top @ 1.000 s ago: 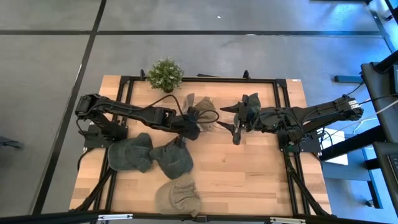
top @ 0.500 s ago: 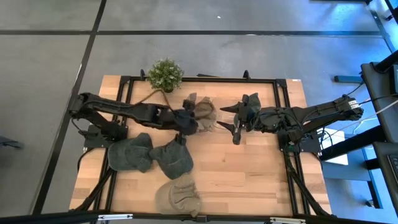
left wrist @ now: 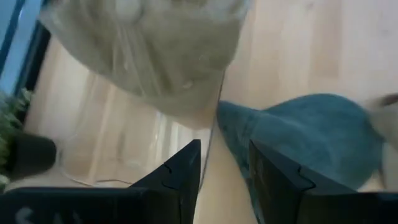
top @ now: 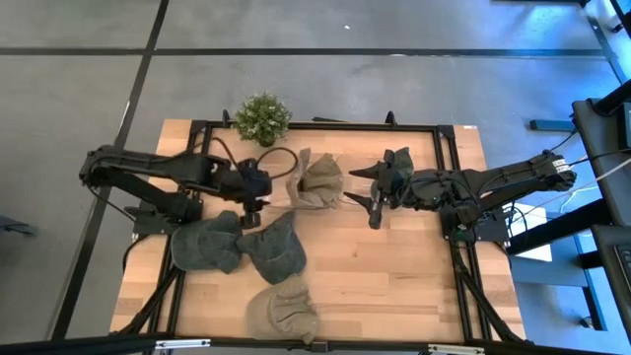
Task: Pick & Place hat
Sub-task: Put the right brown cap into the left transparent bin, then put the left black cap into the right transparent bin
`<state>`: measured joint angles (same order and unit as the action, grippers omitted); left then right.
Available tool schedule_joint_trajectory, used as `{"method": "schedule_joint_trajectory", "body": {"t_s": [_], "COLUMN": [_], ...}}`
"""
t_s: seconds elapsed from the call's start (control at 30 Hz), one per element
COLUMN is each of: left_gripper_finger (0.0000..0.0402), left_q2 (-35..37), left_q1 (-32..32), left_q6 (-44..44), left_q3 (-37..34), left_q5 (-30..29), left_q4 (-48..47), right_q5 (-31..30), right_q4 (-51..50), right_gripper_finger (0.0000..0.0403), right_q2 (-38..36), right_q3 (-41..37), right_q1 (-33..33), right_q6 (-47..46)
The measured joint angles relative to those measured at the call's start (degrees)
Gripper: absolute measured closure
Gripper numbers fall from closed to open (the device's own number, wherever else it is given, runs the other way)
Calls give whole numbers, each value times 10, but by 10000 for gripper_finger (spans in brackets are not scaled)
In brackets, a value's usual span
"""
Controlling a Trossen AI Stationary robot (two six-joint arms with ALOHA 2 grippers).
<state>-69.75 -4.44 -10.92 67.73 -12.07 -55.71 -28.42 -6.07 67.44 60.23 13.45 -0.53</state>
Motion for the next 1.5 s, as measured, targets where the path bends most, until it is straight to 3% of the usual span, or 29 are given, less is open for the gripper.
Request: {"method": "schedule_joint_trajectory", "body": {"t_s": [0.17,0.27,0.53,0.7,0.8,1.13,1.4,1.5], "left_gripper_finger": [274,274,274,274,274,274,274,274], "left_q2": [-29,-57,-131,-188,-197,-133,-32,8], "left_q1": [12,21,40,47,47,47,32,18], "left_q6": [-13,-20,8,19,23,37,5,-27], "left_q3": [-79,-90,-90,-90,-90,-90,-90,-90], "left_q5": [-84,-109,-44,-19,-33,-95,-93,-57], "left_q4": [93,139,314,339,335,333,315,280], "right_q5": [0,0,0,0,0,0,0,1], "right_q4": [0,1,2,2,2,2,2,1], "right_gripper_finger": [147,147,147,147,147,147,147,147], "right_q2": [0,0,0,0,0,0,0,0], "right_q3": [0,0,0,0,0,0,0,0], "right_q1": [-6,-7,-7,-7,-7,-7,-7,-7], "right_q6": [8,8,-9,-9,-8,-9,-9,-9]}}
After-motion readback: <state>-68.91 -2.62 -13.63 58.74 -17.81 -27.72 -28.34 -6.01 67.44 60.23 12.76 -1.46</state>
